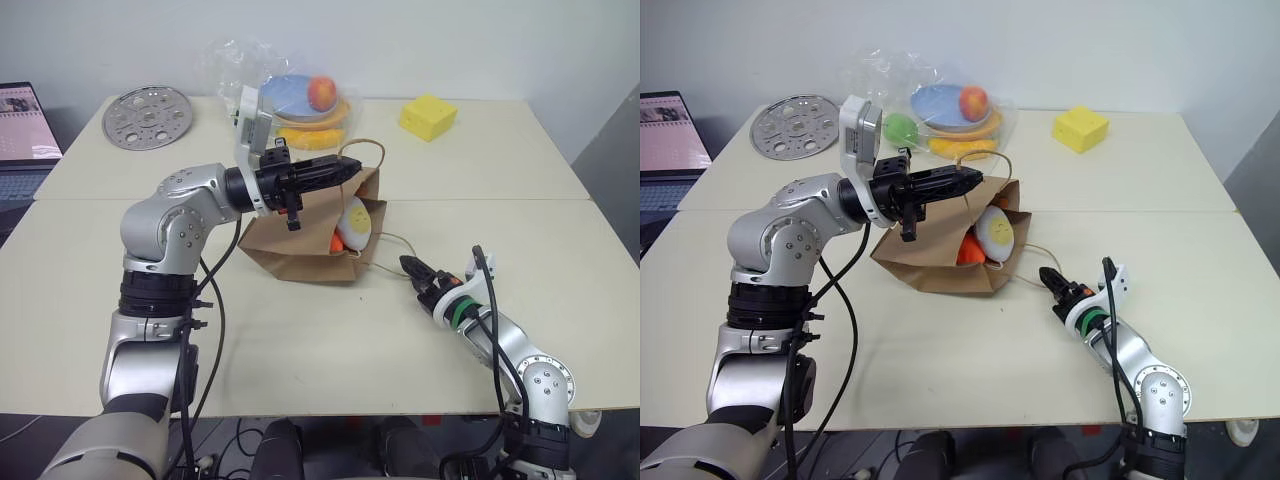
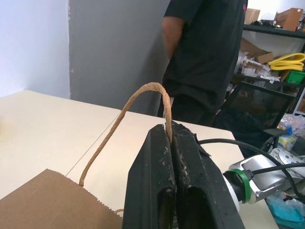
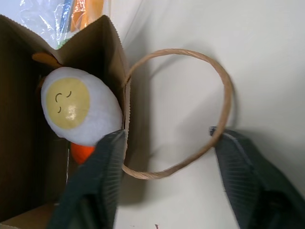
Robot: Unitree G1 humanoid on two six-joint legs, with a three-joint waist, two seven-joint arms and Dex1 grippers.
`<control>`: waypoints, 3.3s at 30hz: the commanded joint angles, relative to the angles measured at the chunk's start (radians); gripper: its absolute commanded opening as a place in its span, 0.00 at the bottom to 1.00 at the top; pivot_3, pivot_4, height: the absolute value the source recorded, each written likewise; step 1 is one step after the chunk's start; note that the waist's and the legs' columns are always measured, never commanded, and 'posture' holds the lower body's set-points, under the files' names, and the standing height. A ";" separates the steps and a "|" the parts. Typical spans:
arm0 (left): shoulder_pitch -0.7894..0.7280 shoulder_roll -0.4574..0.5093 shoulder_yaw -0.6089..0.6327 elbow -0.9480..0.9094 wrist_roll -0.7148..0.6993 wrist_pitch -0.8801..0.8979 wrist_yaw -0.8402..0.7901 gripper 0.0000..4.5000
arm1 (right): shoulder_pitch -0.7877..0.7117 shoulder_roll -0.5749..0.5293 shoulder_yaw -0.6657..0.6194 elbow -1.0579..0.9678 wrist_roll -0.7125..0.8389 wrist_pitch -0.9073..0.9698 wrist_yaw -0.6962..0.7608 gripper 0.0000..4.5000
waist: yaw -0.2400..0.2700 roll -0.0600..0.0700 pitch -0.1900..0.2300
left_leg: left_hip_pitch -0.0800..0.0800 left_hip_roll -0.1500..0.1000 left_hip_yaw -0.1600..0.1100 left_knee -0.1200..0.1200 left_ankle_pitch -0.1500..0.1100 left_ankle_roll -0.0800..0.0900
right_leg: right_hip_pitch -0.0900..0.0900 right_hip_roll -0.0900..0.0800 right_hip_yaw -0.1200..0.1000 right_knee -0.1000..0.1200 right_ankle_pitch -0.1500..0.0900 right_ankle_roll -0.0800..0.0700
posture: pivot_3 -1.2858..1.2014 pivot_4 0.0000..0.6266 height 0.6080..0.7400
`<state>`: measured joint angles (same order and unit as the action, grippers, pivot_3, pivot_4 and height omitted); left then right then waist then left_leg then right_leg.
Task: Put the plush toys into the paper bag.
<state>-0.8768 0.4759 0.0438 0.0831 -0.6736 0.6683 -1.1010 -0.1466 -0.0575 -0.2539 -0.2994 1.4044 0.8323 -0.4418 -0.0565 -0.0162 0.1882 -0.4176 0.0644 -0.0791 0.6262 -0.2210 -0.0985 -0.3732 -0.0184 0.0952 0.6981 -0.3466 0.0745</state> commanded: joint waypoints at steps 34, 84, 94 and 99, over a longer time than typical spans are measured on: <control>0.078 0.105 0.132 -0.055 0.032 -0.028 0.175 0.00 | -0.537 -0.411 0.103 -0.253 -0.024 0.078 0.201 0.01 | -0.003 0.002 0.001 | -0.001 0.000 0.000 0.000 0.000 0.000 | -0.001 0.000 0.000 0.000 0.000 0.000 | 0.52 0.24 1.00; 0.191 0.205 0.137 -0.236 -0.038 0.096 0.104 0.53 | -0.513 -0.353 0.206 -0.232 -0.078 0.160 0.338 0.92 | 0.000 0.002 0.001 | -0.002 0.000 -0.001 0.000 0.000 0.000 | -0.001 0.000 -0.002 0.000 0.000 0.000 | 0.52 0.24 1.00; 0.505 0.296 0.275 -0.533 -0.116 0.164 0.201 1.00 | -0.443 -0.557 0.151 -0.269 0.120 0.191 0.428 1.00 | -0.001 0.002 0.001 | 0.000 0.000 0.001 -0.002 0.000 0.001 | -0.001 -0.001 0.001 -0.002 0.000 0.000 | 0.52 0.24 1.00; 0.607 0.217 0.258 -0.623 -0.092 0.104 0.319 1.00 | -0.453 -0.561 0.169 -0.244 0.087 0.160 0.436 1.00 | 0.006 0.001 0.002 | 0.000 0.001 0.001 0.000 0.000 0.001 | 0.000 -0.001 0.001 -0.001 0.000 0.000 | 0.52 0.24 1.00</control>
<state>-0.2768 0.7117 0.2889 -0.5006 -0.7763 0.8090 -0.8323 -0.5775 -0.6207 -0.0748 -0.5397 1.4917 1.0200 -0.0147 -0.0501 -0.0153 0.1899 -0.4177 0.0647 -0.0778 0.6272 -0.2210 -0.0980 -0.3725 -0.0195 0.0963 0.6969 -0.3467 0.0743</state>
